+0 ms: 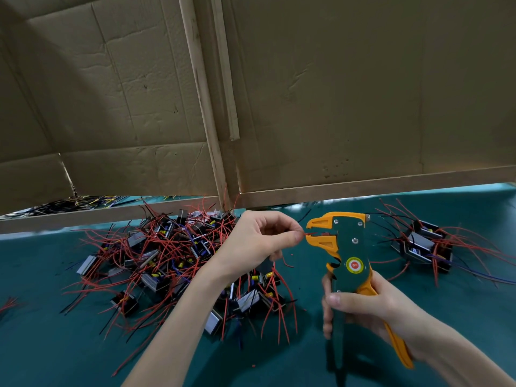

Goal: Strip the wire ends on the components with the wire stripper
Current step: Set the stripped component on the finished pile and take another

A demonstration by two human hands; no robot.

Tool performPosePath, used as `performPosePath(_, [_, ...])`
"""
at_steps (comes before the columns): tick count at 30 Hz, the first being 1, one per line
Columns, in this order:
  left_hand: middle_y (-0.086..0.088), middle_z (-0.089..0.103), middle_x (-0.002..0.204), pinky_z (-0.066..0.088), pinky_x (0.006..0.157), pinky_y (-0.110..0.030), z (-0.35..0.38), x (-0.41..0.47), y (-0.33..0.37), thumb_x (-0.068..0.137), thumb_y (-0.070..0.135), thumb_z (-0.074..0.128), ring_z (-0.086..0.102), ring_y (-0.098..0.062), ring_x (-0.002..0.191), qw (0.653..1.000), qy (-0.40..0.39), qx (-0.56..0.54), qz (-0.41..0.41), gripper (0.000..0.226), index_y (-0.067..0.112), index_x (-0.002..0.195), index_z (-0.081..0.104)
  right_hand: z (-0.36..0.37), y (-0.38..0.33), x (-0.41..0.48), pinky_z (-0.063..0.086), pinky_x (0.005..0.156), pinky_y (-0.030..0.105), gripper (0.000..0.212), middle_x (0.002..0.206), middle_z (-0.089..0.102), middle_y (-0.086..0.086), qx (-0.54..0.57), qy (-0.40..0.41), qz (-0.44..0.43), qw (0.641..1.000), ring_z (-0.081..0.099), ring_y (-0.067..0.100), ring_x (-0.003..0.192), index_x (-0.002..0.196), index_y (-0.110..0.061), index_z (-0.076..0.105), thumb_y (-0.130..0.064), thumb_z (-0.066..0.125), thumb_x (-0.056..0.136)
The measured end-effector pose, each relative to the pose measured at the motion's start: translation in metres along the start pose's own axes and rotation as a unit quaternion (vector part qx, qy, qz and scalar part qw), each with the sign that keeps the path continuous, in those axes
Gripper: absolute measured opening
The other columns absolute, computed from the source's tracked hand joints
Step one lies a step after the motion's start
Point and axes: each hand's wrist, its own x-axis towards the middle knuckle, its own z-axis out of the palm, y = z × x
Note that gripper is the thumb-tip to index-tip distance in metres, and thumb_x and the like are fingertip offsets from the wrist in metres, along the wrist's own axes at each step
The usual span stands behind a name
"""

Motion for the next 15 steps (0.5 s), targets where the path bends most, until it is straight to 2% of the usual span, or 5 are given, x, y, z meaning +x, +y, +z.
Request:
performPosePath(3, [-0.005,0.06,0.065,0.042,0.049,-0.018,-0.002,-0.001,0.0,0.085,0.006,0.069,0.049,-0.012,0.048,1.0,-0.01,-0.001,-0.009,0.013,0.015,0.077,0.071,0.005,0.001,-0.001,0.053,0.052,0.037,0.015,0.06,0.055,0.023,-0.012,0.038,0.008,0.999,0.057,0.031,0.051,0.068,-0.006,0.064,-0.012,0.078,0.065])
performPosePath(6, [-0.001,0.06,0.065,0.041,0.05,-0.018,-0.007,-0.001,-0.002,0.086,0.005,0.068,0.048,-0.012,0.049,0.999,-0.026,-0.02,-0.022,0.013,0.014,0.078,0.071,0.016,0.007,-0.001,0.047,0.042,0.03,0.024,0.051,0.05,0.021,-0.034,0.101,0.007,0.994,0.05,0.026,0.039,0.062,-0.006,0.059,-0.02,0.078,0.062])
performPosePath(9, [0.0,0.058,0.062,0.042,0.051,-0.022,-0.004,0.002,-0.011,0.088,0.005,0.066,0.048,-0.014,0.048,0.998,-0.014,0.036,-0.049,0.008,0.01,0.083,0.07,0.022,0.018,0.004,0.041,0.039,0.027,0.03,0.049,0.045,0.016,-0.028,0.167,0.027,0.985,0.042,0.023,0.036,0.058,-0.01,0.055,-0.029,0.079,0.057])
performPosePath(13, [0.004,0.057,0.057,0.043,0.055,-0.024,-0.002,0.005,-0.02,0.09,0.006,0.064,0.051,-0.013,0.046,0.994,0.042,0.064,-0.076,0.009,0.011,0.083,0.068,0.018,0.013,0.007,0.055,0.057,0.042,0.033,0.069,0.059,0.022,0.144,0.042,0.075,0.986,0.061,0.034,0.057,0.078,-0.004,0.067,-0.015,0.086,0.053])
performPosePath(15, [0.006,0.057,0.057,0.045,0.059,-0.023,-0.007,0.006,-0.018,0.09,0.008,0.063,0.053,-0.012,0.051,0.99,0.097,0.073,-0.067,0.009,0.012,0.084,0.067,0.013,0.012,0.01,0.058,0.062,0.046,0.044,0.076,0.062,0.022,0.228,0.027,0.073,0.97,0.066,0.035,0.065,0.082,-0.002,0.069,-0.006,0.092,0.043])
